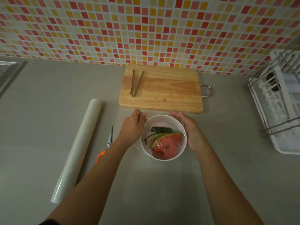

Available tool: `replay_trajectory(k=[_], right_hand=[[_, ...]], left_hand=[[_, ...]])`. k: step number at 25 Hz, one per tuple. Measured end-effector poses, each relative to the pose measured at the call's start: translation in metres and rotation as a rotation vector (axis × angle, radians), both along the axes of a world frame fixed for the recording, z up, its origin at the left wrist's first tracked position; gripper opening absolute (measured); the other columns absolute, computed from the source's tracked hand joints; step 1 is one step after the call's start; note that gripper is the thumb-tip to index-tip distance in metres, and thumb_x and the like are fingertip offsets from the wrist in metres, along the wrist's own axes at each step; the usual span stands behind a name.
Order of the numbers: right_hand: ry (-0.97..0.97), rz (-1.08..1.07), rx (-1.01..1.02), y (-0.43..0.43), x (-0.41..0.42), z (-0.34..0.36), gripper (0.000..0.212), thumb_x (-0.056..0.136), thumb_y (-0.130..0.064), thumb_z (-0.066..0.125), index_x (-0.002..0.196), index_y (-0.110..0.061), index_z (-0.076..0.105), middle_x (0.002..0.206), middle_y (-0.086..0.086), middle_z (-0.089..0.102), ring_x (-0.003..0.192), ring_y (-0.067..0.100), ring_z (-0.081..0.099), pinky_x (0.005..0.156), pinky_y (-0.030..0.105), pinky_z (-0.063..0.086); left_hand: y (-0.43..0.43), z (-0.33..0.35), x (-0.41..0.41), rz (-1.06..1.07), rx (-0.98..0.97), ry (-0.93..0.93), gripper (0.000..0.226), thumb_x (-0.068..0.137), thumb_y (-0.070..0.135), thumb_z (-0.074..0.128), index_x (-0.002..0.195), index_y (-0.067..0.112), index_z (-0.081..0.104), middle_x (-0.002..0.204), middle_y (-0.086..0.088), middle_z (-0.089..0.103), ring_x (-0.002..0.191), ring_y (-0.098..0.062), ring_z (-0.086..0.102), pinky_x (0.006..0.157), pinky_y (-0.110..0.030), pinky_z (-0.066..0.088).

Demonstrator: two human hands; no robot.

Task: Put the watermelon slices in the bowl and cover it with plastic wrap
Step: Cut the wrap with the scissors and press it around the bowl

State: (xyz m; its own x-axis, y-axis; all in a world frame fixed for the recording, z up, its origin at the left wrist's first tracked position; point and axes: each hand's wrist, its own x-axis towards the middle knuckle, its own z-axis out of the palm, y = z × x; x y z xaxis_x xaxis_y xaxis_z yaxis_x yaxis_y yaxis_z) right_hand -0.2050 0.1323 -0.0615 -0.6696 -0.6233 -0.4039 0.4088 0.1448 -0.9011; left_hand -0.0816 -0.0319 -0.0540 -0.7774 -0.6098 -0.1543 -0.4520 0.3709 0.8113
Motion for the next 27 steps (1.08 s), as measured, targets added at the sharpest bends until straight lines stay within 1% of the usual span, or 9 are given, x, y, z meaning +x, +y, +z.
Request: replay_trajectory(k=[2, 6, 8, 10, 12, 16, 19, 22, 27], right_hand=[[0.107, -0.065, 0.062, -0.003, 0.009, -0.003, 0.046, 0.071, -0.066, 0.053, 0.097, -0.033, 0.071, 0.110, -0.003, 0.068, 0.107, 0.018, 0.061, 0.100, 0.048, 0.042], [0.170, -0.183, 0.093, -0.006, 0.015, -0.005, 0.068, 0.066, -0.085, 0.036, 0.097, -0.036, 0.071, 0.112, 0.002, 0.066, 0.103, 0.019, 0.063, 0.094, 0.049, 0.047], [0.123, -0.218, 0.069, -0.008, 0.015, -0.005, 0.072, 0.065, -0.087, 0.031, 0.094, -0.036, 0.072, 0.118, 0.003, 0.065, 0.106, 0.017, 0.062, 0.093, 0.049, 0.048], [0.006, -0.230, 0.044, -0.009, 0.016, -0.004, 0.077, 0.061, -0.090, 0.029, 0.095, -0.036, 0.072, 0.143, 0.012, 0.044, 0.128, 0.028, 0.044, 0.101, 0.057, 0.039], [-0.053, -0.239, 0.032, -0.009, 0.017, -0.001, 0.081, 0.057, -0.091, 0.027, 0.095, -0.036, 0.072, 0.153, 0.017, 0.024, 0.138, 0.036, 0.028, 0.105, 0.061, 0.032], [-0.098, -0.279, 0.012, -0.010, 0.019, 0.006, 0.081, 0.063, -0.085, 0.021, 0.095, -0.031, 0.071, 0.152, 0.017, 0.025, 0.132, 0.036, 0.037, 0.101, 0.059, 0.039], [-0.150, -0.277, 0.007, -0.009, 0.018, 0.006, 0.084, 0.073, -0.081, 0.010, 0.101, -0.026, 0.068, 0.130, 0.017, 0.055, 0.104, 0.032, 0.061, 0.086, 0.049, 0.052], [-0.234, -0.271, 0.021, -0.008, 0.016, 0.004, 0.093, 0.075, -0.080, 0.001, 0.102, -0.022, 0.069, 0.102, 0.014, 0.068, 0.090, 0.031, 0.065, 0.082, 0.045, 0.054], [-0.213, -0.260, 0.154, -0.013, 0.016, 0.002, 0.097, 0.069, -0.084, -0.003, 0.073, -0.027, 0.076, 0.073, 0.007, 0.074, 0.068, 0.022, 0.071, 0.059, 0.031, 0.057]], left_hand=[[0.002, -0.003, 0.000, -0.023, -0.033, -0.021, 0.034, 0.101, 0.036, 0.034, 0.087, 0.008, 0.046, 0.076, -0.007, 0.061, 0.070, -0.025, 0.057, 0.058, -0.032, 0.042], [-0.004, -0.008, 0.000, -0.042, -0.054, -0.016, 0.036, 0.100, 0.037, 0.035, 0.089, 0.005, 0.047, 0.073, -0.008, 0.059, 0.064, -0.021, 0.054, 0.054, -0.030, 0.039], [-0.006, -0.011, 0.000, -0.047, -0.044, -0.014, 0.034, 0.100, 0.037, 0.035, 0.086, 0.008, 0.046, 0.071, -0.005, 0.059, 0.061, -0.016, 0.053, 0.052, -0.026, 0.038], [-0.008, -0.013, 0.000, -0.052, -0.025, -0.014, 0.032, 0.100, 0.038, 0.036, 0.082, 0.013, 0.045, 0.071, -0.002, 0.059, 0.061, -0.010, 0.052, 0.050, -0.019, 0.039], [-0.010, -0.013, 0.000, -0.062, -0.008, -0.011, 0.031, 0.100, 0.038, 0.036, 0.076, 0.020, 0.042, 0.070, 0.002, 0.059, 0.061, -0.008, 0.053, 0.048, -0.012, 0.038], [-0.013, -0.011, 0.001, -0.093, 0.004, -0.024, 0.032, 0.100, 0.040, 0.035, 0.070, 0.028, 0.037, 0.070, 0.003, 0.058, 0.063, -0.008, 0.053, 0.053, -0.020, 0.038], [-0.013, -0.012, 0.002, -0.084, 0.005, -0.022, 0.032, 0.100, 0.040, 0.034, 0.072, 0.025, 0.040, 0.073, -0.002, 0.061, 0.063, -0.011, 0.054, 0.054, -0.022, 0.040], [-0.008, -0.018, 0.001, -0.009, 0.088, -0.018, 0.035, 0.100, 0.036, 0.037, 0.081, 0.009, 0.047, 0.071, -0.002, 0.056, 0.064, -0.016, 0.050, 0.058, -0.028, 0.040], [0.011, -0.021, 0.000, 0.189, 0.544, 0.112, 0.023, 0.098, 0.028, 0.046, 0.086, 0.014, 0.059, 0.080, -0.002, 0.061, 0.071, -0.015, 0.058, 0.064, -0.027, 0.049]])
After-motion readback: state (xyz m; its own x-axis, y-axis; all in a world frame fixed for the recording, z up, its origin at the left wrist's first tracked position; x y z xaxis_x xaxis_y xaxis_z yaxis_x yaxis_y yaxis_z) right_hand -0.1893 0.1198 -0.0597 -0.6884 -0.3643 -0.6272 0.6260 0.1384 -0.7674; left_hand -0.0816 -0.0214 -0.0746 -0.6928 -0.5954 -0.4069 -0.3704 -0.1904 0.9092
